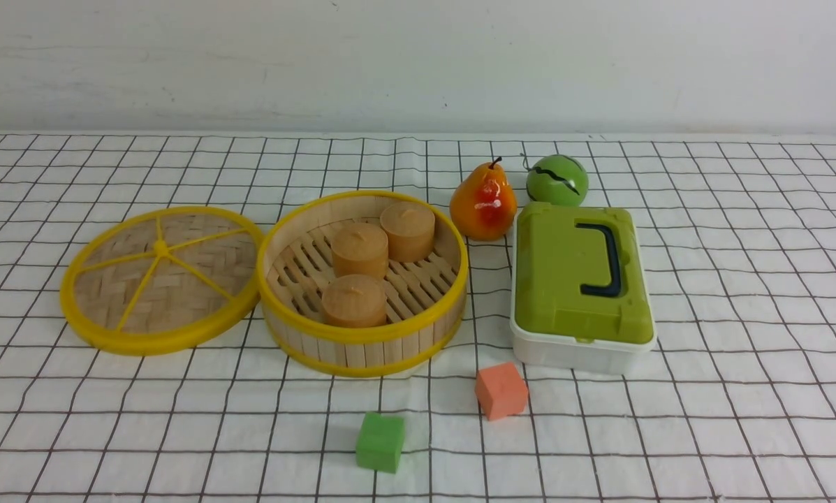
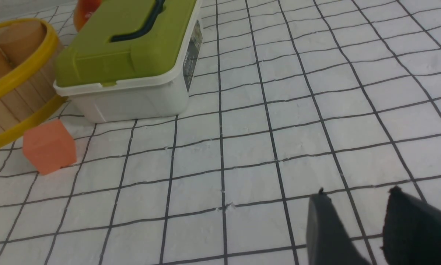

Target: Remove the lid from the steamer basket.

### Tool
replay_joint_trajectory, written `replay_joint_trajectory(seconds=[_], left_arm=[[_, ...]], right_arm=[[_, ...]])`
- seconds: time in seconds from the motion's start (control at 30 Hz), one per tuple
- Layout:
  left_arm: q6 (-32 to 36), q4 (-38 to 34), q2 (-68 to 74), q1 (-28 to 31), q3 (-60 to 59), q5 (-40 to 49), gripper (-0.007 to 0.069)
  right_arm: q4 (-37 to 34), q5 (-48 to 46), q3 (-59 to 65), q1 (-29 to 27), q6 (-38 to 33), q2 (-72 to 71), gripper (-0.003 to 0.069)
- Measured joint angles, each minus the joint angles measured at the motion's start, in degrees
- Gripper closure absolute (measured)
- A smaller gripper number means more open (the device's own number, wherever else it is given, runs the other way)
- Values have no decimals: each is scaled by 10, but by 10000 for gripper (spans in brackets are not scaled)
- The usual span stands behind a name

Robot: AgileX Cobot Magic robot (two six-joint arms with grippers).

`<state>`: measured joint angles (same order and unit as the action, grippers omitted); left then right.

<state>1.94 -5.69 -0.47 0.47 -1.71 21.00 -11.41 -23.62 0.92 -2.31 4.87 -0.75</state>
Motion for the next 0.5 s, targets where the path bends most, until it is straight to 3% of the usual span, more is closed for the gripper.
replay_joint_trajectory(seconds=[0.5], left_arm=[[0,0,0,0,0,0,596]], right_arm=[[0,0,0,0,0,0,419]])
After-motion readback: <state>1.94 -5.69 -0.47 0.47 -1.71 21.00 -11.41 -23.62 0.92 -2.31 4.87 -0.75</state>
